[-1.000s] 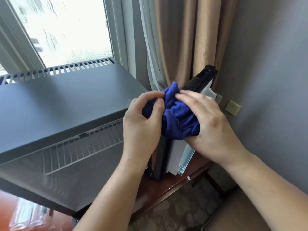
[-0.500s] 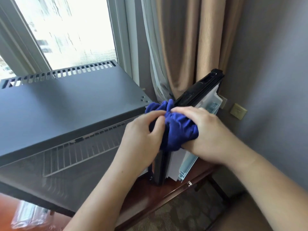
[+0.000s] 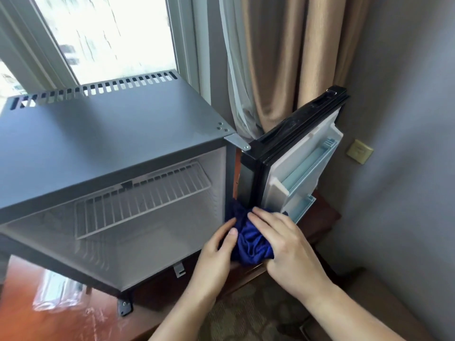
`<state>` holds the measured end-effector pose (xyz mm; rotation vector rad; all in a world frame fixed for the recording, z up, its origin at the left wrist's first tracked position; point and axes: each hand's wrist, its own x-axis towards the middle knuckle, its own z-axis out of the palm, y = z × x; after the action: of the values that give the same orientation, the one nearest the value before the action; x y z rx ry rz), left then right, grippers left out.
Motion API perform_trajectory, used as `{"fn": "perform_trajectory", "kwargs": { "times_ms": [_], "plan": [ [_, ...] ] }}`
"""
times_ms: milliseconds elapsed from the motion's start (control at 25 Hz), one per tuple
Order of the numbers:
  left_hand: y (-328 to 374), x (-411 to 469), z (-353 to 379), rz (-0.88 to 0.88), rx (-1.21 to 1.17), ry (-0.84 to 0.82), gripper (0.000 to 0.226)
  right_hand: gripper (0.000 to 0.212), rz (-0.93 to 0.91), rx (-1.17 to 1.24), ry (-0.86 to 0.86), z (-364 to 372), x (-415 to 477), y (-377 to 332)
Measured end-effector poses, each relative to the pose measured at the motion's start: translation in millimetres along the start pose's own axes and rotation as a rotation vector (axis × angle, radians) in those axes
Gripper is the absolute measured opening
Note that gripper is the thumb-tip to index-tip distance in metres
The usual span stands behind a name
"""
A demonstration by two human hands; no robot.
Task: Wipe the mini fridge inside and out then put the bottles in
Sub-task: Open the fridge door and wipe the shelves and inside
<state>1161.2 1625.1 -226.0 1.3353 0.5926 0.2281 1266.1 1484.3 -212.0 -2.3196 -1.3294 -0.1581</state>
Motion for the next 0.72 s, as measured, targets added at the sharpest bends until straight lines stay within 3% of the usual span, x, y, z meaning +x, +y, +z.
{"fn": "perform_trajectory", "kwargs": {
  "times_ms": [80, 160, 240, 320, 520, 720],
  "plan": [
    [4.9, -4.4, -3.3, 0.085, -0.086, -0.024, 0.064, 0.083, -0.016, 0.044, 0.143, -8.1, 5.3, -2.8],
    [24.2, -7.1, -4.6, 0.298, 0.128, -0.005, 0.080, 0.073, -0.024, 0.083, 0.310, -21.9, 15.4, -9.3],
    [46.2, -4.2, -3.1, 0.468, 0.293, 0.025, 0.080, 0.063, -0.047, 0.108, 0.452, -35.5, 28.2, -16.2],
    [55.7, 5.9, 2.5, 0.522, 0.365, 0.067, 0.074, 0.053, -0.056, 0.089, 0.512, -40.3, 37.6, -18.3],
    [6.3, 24.4, 17.8, 0.450, 0.373, 0.109, 0.050, 0.057, 0.032, -0.005, 0.347, -2.0, 22.7, -3.6],
    [-82.9, 45.2, 20.9, 0.212, 0.300, 0.097, 0.049, 0.072, 0.120, -0.044, 0.057, 65.8, -11.9, 20.6]
  ]
}}
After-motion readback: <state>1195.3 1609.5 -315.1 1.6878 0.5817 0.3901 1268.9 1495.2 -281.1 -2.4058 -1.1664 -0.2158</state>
